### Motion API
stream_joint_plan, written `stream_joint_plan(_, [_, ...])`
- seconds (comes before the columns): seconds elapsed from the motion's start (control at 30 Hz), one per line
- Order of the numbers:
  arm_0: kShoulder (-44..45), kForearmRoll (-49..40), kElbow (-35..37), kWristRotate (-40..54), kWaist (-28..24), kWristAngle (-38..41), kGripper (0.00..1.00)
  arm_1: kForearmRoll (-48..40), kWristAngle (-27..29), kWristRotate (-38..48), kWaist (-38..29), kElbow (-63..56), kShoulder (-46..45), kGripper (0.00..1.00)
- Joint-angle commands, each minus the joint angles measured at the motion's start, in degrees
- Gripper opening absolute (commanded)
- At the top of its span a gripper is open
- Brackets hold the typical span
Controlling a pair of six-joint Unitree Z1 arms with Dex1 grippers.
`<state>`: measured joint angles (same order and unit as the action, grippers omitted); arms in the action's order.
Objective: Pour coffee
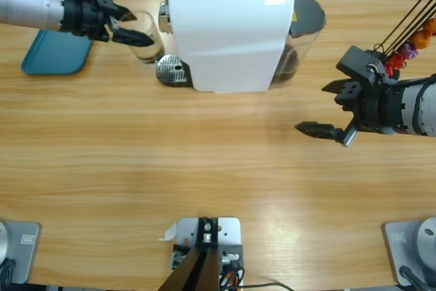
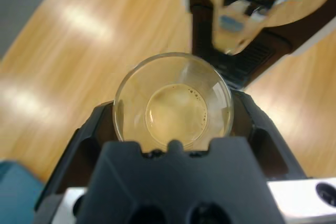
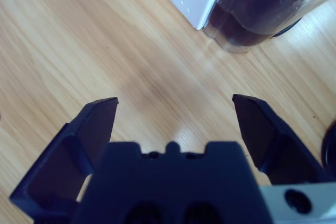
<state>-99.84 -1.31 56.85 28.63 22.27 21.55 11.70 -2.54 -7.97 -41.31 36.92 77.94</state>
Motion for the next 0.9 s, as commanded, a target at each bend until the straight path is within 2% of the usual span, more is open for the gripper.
stream_joint_plan(0.03, [4.2,-0.5,-3.5,-2.4,-6.4,-6.6,0.0,-1.0,-0.5,-0.7,-0.5,-1.7,0.3,0.982])
stream_joint_plan(0.3, [2.6,1.7,-3.9,-14.5,-19.6,-7.6,0.0,-1.2,-0.5,-0.7,-0.5,-1.8,0.9,0.982])
stream_joint_plan(0.67, [-6.4,6.5,-1.7,-15.0,-25.8,-13.3,0.0,-1.5,-0.9,-0.7,-0.5,-1.8,2.0,0.982])
stream_joint_plan(0.9, [-9.6,6.5,-1.1,-15.0,-26.1,-13.2,0.0,-1.5,-0.9,-0.7,-0.5,-1.8,2.3,0.982])
